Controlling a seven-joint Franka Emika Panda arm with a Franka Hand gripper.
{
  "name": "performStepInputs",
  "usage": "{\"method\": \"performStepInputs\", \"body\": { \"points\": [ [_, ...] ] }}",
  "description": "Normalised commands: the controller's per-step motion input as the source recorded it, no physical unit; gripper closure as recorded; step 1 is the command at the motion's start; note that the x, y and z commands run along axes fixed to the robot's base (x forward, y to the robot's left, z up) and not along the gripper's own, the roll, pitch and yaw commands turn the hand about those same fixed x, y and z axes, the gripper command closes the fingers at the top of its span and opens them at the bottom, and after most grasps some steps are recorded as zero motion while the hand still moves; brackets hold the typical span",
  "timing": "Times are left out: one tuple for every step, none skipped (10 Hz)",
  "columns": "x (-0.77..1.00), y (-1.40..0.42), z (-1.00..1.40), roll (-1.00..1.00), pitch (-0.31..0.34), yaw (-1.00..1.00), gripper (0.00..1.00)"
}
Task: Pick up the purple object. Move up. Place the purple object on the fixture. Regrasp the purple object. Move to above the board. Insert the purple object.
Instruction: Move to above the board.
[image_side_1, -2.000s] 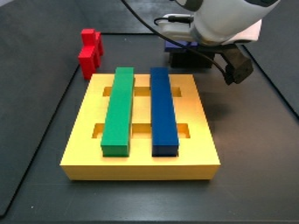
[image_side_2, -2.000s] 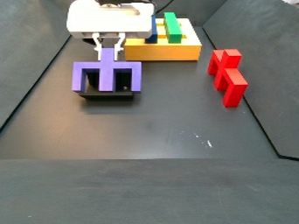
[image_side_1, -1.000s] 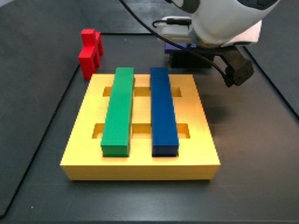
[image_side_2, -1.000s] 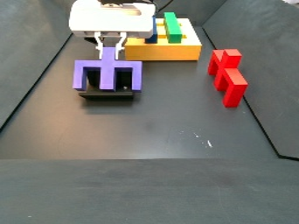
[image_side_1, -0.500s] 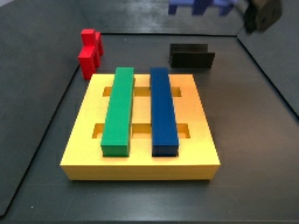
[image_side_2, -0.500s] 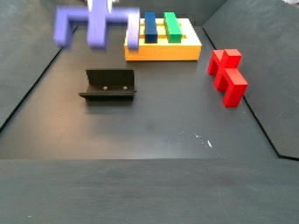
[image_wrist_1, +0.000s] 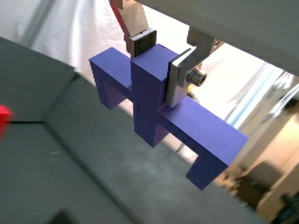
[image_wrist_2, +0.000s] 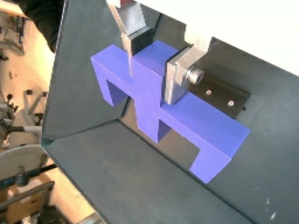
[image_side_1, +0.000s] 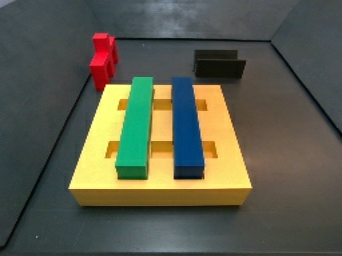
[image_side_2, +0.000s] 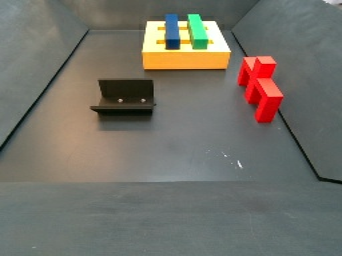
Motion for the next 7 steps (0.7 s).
{"method": "performStepInputs", "body": {
  "points": [
    [-0.98, -1.40, 0.30, -1.00, 0.137, 0.03, 1.00],
    [-1.05, -1.40, 0.31, -1.00, 0.118, 0.04, 1.00],
    [-1.06, -1.40, 0.28, -1.00, 0.116, 0.05, 1.00],
    [-1.05, -1.40, 0.29, -1.00, 0.112, 0.06, 1.00],
    [-0.69, -0.87, 0.18, -1.00, 0.105, 0.07, 1.00],
    [-0.49, -0.60, 0.11, -1.00, 0.103, 0.07, 1.00],
    [-0.24, -0.28, 0.04, -1.00, 0.085, 0.07, 1.00]
  ]
}}
